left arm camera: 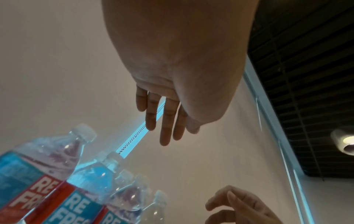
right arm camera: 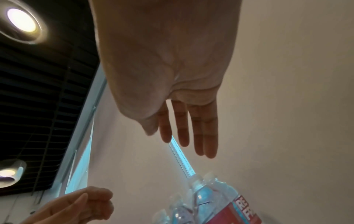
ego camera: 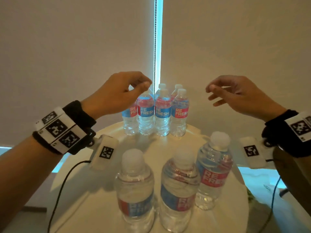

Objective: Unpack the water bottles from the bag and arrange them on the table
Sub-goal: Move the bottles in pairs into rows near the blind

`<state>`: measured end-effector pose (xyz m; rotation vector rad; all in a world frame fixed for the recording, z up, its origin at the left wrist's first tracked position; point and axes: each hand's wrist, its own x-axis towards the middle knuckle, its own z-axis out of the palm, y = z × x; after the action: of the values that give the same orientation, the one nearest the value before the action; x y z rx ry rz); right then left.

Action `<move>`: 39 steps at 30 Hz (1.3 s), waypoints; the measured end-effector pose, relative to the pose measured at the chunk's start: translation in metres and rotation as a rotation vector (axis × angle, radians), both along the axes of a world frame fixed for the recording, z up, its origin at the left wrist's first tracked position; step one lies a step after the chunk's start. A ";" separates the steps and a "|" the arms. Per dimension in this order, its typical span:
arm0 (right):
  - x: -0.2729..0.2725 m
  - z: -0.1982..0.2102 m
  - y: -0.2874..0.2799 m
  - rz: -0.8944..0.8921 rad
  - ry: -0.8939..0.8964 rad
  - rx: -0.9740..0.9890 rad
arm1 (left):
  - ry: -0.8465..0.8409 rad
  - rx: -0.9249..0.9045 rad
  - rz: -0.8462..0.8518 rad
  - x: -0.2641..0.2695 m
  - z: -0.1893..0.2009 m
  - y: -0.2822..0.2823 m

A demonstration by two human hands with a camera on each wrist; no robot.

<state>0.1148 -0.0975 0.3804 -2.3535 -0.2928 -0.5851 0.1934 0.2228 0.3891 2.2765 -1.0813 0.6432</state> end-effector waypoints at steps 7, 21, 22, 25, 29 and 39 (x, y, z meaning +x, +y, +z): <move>-0.072 -0.022 0.020 0.204 -0.004 0.184 | 0.131 -0.047 -0.173 -0.079 -0.012 0.044; -0.129 -0.068 0.052 0.317 0.037 0.014 | 0.398 -0.114 -0.184 -0.169 -0.074 0.061; -0.129 -0.068 0.052 0.315 0.044 0.033 | 0.410 -0.123 -0.178 -0.170 -0.075 0.059; -0.126 -0.063 0.055 0.318 0.071 0.059 | 0.450 -0.176 -0.188 -0.167 -0.073 0.055; -0.107 -0.051 0.060 0.293 0.055 0.073 | 0.504 -0.233 -0.166 -0.148 -0.063 0.055; -0.002 -0.034 0.096 0.253 -0.018 -0.032 | 0.428 -0.219 -0.012 -0.055 -0.049 0.049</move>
<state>0.1125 -0.0011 0.3465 -2.2949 -0.6011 -0.4827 0.1380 0.2715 0.3402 2.0845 -0.7753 0.2352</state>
